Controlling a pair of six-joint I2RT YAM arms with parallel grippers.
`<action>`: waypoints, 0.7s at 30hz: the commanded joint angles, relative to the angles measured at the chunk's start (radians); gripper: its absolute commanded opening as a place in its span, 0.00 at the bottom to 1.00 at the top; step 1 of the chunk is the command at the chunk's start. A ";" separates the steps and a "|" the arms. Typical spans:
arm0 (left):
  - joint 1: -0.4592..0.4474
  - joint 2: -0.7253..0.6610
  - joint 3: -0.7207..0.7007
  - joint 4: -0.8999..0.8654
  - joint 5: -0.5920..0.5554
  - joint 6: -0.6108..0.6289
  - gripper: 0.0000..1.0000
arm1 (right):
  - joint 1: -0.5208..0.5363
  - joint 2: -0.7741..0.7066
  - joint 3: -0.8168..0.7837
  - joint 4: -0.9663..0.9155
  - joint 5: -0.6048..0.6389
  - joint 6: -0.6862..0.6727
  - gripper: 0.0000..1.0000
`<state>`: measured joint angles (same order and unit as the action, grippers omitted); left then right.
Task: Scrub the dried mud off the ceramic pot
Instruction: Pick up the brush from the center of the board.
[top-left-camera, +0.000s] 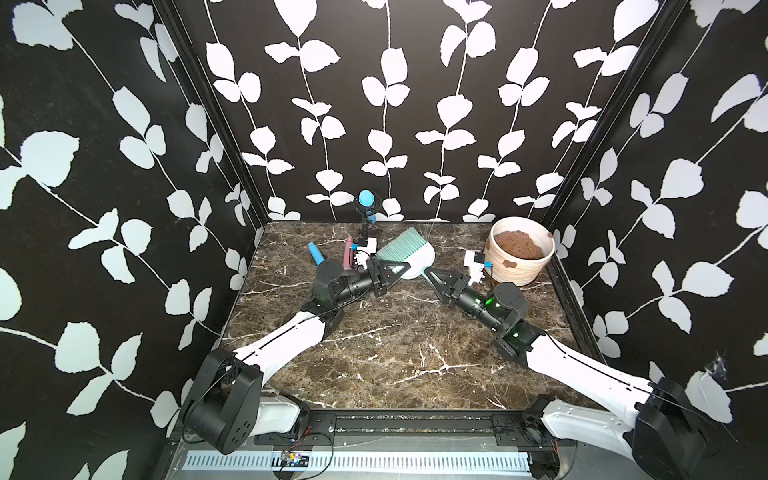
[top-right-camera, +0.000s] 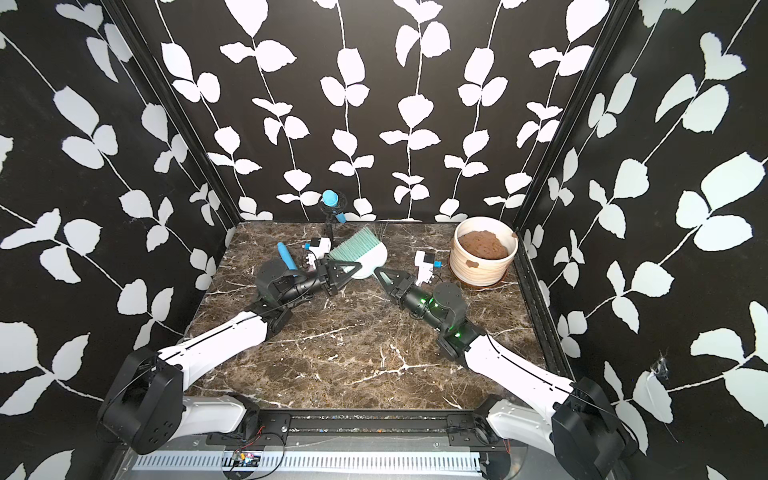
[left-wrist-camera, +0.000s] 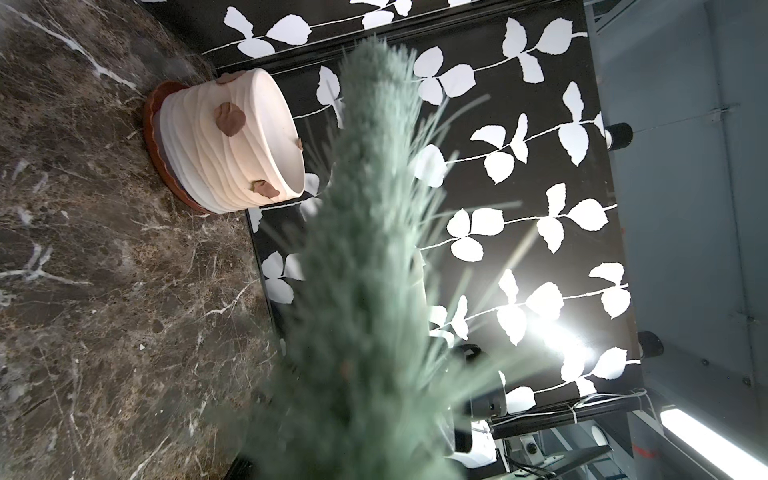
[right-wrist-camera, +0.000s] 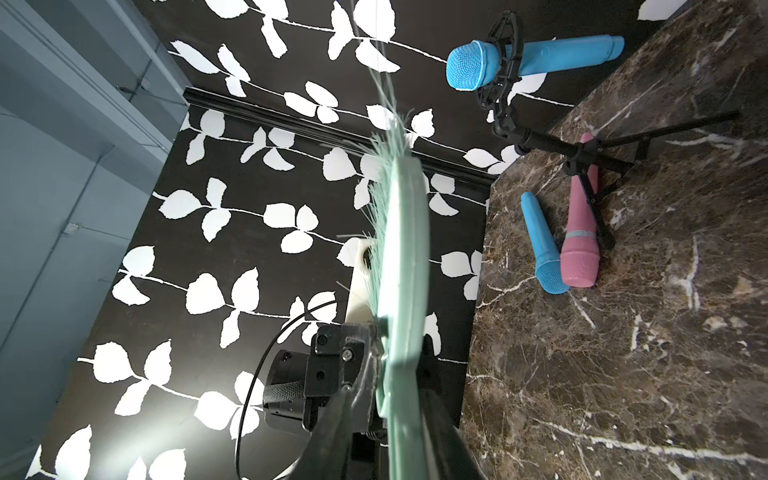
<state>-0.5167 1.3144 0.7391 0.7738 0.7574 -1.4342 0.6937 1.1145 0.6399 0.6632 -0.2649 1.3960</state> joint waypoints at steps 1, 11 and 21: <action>-0.010 -0.016 0.019 -0.040 0.015 0.022 0.00 | 0.003 -0.035 0.024 0.068 0.027 -0.061 0.17; -0.016 -0.018 0.019 -0.148 0.040 0.068 0.71 | -0.030 -0.084 0.115 -0.331 0.019 -0.101 0.00; -0.016 -0.040 0.219 -0.813 0.019 0.495 0.90 | -0.088 -0.109 0.477 -1.135 0.115 -0.609 0.00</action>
<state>-0.5278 1.3144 0.8742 0.2214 0.7849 -1.1366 0.6083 0.9897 1.0397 -0.2134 -0.1749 0.9977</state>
